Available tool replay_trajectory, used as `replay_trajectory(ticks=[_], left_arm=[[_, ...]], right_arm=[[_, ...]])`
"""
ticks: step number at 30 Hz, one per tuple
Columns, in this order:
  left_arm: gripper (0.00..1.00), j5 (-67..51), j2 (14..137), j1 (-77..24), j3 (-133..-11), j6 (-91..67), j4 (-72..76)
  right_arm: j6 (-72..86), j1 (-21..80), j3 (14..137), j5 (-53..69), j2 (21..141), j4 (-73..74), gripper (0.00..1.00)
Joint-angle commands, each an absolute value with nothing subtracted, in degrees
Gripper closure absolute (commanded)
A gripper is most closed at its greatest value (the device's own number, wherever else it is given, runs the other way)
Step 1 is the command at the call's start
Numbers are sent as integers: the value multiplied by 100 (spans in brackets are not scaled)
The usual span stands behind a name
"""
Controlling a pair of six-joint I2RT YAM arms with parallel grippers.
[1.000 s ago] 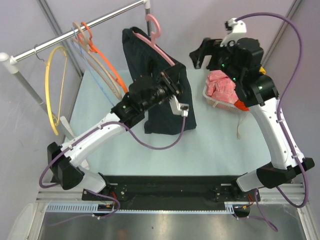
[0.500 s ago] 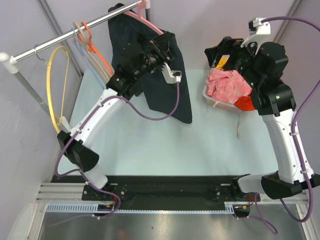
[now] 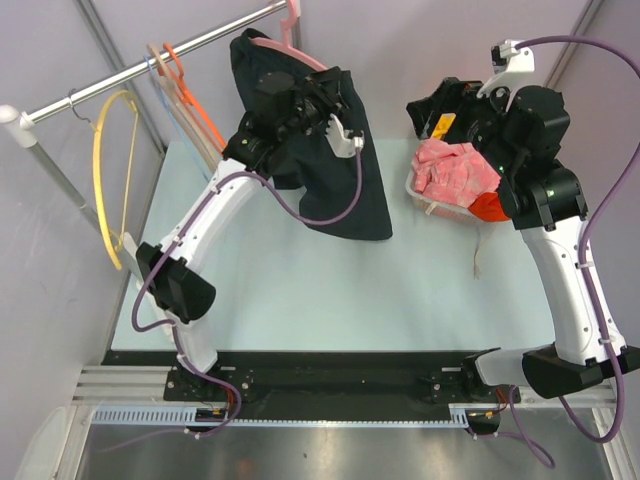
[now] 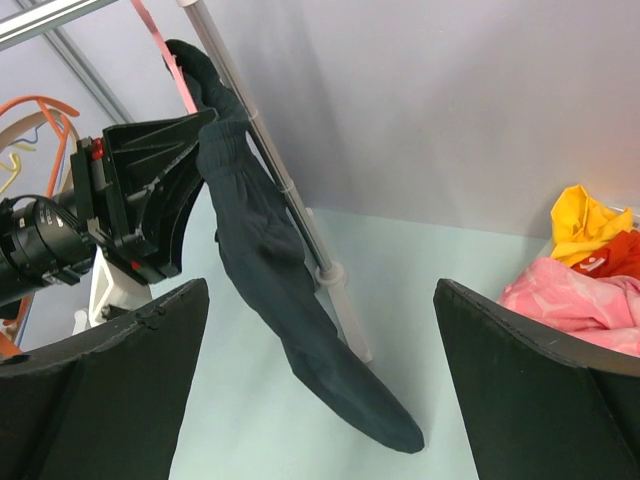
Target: Place the shorts on the hanger
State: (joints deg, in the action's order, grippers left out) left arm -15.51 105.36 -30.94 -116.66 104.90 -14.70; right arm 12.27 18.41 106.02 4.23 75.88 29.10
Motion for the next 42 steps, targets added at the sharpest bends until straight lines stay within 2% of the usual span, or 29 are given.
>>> replay_trajectory(ticks=[1, 6, 8, 9, 11, 12, 15, 29, 31, 32, 37, 42], left_arm=[[100, -1723, 10547, -2944, -12076, 10512, -1257], [100, -1705, 10661, -2830, -12173, 10442, -1248], [95, -1696, 10618, -2821, -12086, 10450, -1204], [81, -1740, 10504, -2821, -11876, 10450, -1134], [63, -1845, 10354, -2847, -11620, 10538, -932], [50, -1872, 10258, -2856, -11384, 10573, -836], [41, -1837, 10029, -2997, -11198, 10573, -984], [31, -1372, 8588, -3296, -9414, 11127, -985], [27, -1222, 8193, -3453, -9080, 11057, -1028], [19, -1143, 8070, -3524, -8975, 10987, -1046], [2, -345, 7410, -4428, -8938, 9881, -1730], [0, 833, 7347, -5726, -9429, 7908, -2703]], right_arm=[[1292, 1802, 10582, 510, 7488, 2672, 0], [1310, 1802, 10565, 571, 7515, 2681, 0], [1310, 1802, 10564, 571, 7515, 2672, 0], [1310, 1810, 10573, 571, 7523, 2681, 0], [1318, 1802, 10564, 580, 7541, 2663, 0], [1318, 1802, 10556, 580, 7541, 2672, 0], [1345, 1802, 10529, 606, 7532, 2654, 0], [1248, 1802, 10407, 765, 7374, 2698, 0], [1091, 1802, 10301, 738, 7269, 2698, 0], [1020, 1802, 10240, 712, 7225, 2698, 0], [659, 1802, 9564, 729, 6752, 2707, 0], [108, 1793, 8922, 879, 6276, 3057, 0]])
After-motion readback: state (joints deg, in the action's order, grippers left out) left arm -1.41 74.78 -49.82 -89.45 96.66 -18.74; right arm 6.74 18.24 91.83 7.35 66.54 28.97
